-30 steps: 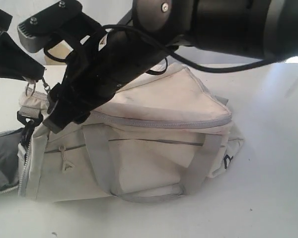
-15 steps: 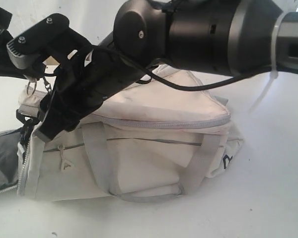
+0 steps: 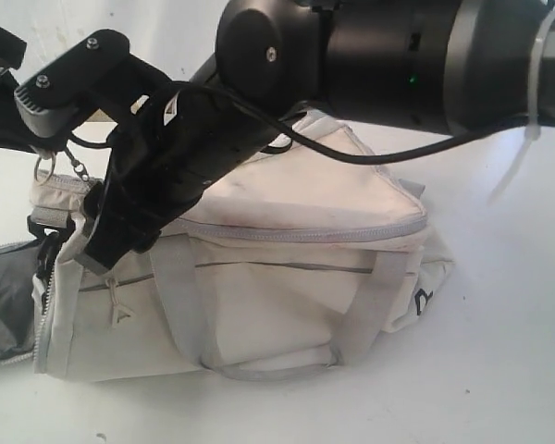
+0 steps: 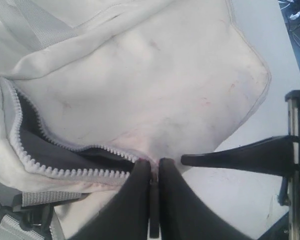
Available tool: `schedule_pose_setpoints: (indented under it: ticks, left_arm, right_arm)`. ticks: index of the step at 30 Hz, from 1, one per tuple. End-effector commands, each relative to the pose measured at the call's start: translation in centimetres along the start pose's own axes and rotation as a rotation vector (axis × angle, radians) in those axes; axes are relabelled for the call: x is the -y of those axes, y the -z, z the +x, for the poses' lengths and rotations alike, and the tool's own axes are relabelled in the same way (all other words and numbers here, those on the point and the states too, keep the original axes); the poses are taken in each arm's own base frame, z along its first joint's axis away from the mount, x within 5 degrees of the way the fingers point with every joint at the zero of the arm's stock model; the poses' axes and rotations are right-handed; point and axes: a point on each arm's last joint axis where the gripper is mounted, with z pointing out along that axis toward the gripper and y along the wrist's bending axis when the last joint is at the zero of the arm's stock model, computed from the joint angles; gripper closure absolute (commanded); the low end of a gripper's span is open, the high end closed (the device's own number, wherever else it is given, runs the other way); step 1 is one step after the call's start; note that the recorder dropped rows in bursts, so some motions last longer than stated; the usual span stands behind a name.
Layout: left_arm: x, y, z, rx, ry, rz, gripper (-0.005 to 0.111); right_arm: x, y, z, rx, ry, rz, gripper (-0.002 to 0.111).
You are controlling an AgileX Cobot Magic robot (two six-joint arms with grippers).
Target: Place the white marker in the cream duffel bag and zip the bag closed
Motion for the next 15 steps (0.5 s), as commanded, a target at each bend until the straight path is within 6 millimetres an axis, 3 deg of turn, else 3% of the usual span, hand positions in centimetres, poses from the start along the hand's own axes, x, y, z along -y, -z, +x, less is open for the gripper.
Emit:
schedule_pose_setpoints:
  ticks: [1,6,10,15]
  left_arm:
    - [0.1,0.4,-0.5,0.052,0.000,-0.011,0.107]
    - [0.1,0.4,-0.5,0.052,-0.001,-0.017,0.107]
    - [0.1,0.4,-0.4,0.043,0.001,-0.009,0.107]
    - [0.2,0.4,-0.2,0.020,0.002,0.002,0.107]
  right_arm:
    - [-0.2,1.5,-0.4,0.019,-0.019,0.000,0.051]
    - [-1.3,2.1,-1.0,0.040,-0.033,-0.022,0.054]
    - [-2.3,0.7,-0.8,0.008,-0.037,-0.055,0.057]
    - [-1.8,-1.2,-0.5,0.012,0.016,0.001,0.057]
